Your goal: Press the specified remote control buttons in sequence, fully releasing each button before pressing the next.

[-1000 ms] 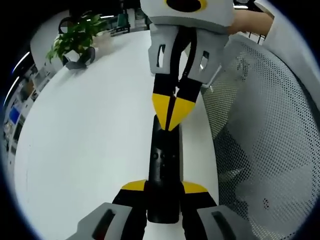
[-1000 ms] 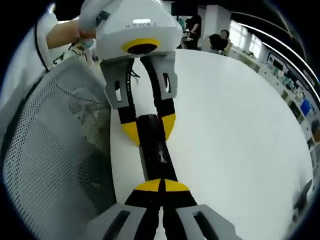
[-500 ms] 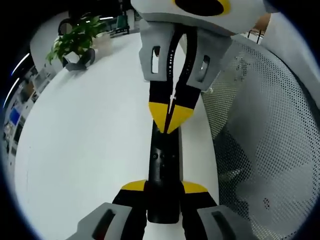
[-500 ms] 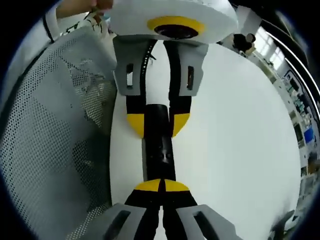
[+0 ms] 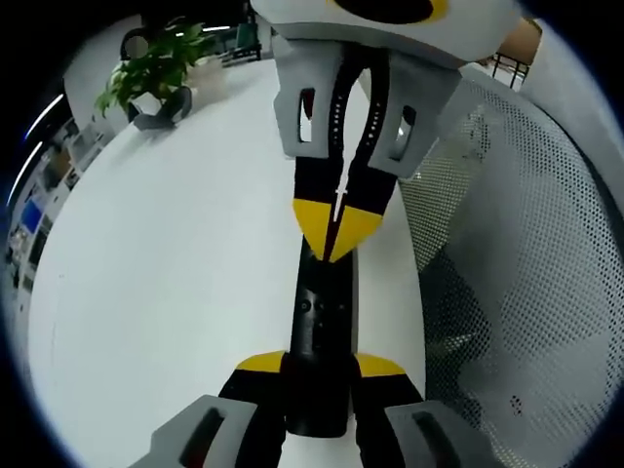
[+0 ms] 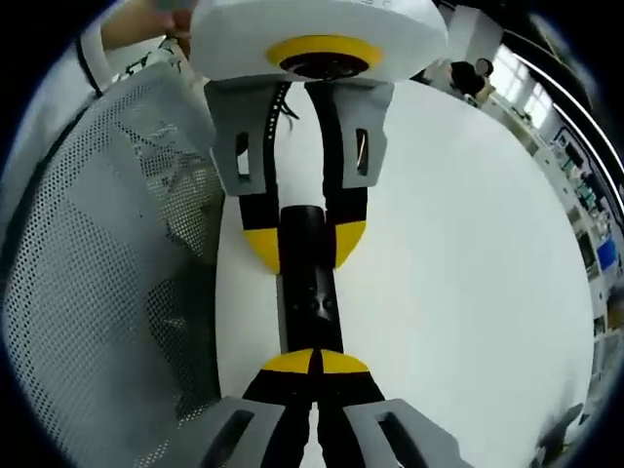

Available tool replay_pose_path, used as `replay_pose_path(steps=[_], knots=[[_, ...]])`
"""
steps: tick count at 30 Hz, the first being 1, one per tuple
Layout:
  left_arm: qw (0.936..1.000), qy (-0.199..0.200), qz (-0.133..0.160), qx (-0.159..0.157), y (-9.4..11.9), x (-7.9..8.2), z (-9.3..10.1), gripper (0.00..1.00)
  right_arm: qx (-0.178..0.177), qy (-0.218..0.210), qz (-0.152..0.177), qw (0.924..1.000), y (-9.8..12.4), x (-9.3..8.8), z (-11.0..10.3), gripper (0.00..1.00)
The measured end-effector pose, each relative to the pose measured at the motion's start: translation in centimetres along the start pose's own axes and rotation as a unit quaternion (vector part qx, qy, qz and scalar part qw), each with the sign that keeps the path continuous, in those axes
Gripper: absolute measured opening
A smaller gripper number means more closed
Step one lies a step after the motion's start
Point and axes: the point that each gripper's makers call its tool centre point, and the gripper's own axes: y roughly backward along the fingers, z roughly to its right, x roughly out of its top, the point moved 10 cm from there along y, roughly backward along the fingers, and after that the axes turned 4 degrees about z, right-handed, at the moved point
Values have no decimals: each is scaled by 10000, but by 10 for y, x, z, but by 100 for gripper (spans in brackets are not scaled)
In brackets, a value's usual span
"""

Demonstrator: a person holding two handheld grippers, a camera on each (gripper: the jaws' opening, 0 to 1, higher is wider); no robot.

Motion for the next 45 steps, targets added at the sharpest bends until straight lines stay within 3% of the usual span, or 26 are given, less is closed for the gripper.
replay_pose_path(steps=[5, 8, 11, 16, 23, 24, 28, 35, 40, 45], knots=[[9999, 73, 55, 41, 0, 0, 0, 25, -161, -305, 276, 9990, 1, -5, -2, 0], [9999, 92, 76, 43, 0, -1, 0, 25, -208, -986, 578, 9932, 2, -9, -2, 0], [9999, 91, 75, 46, 0, -1, 0, 25, -178, -1081, 782, 9909, 2, -9, -1, 0], [9999, 86, 114, 62, 0, -2, 0, 25, -204, -886, 636, 9938, 2, -9, 0, 0], [9998, 98, 172, 50, 1, -3, 0, 25, -38, -623, 677, 9957, -3, 0, -1, 0], [9998, 99, 174, 47, 1, -3, 0, 25, -18, -461, 468, 9978, -5, 0, -1, 0], [9997, 107, 202, 52, 1, -4, 0, 25, -27, -57, 273, 9996, -5, 5, -2, 0], [9987, 33, 503, 33, 1, -11, 0, 24, 37, -128, -1, 9999, -7, 11, 1, 0], [9984, 20, 572, 8, 0, -12, -1, 24, 66, -555, 337, 9979, -5, 3, 3, 0], [9982, 63, 600, 4, 0, -12, -1, 24, 88, -447, 564, 9974, -3, -1, 2, 0]])
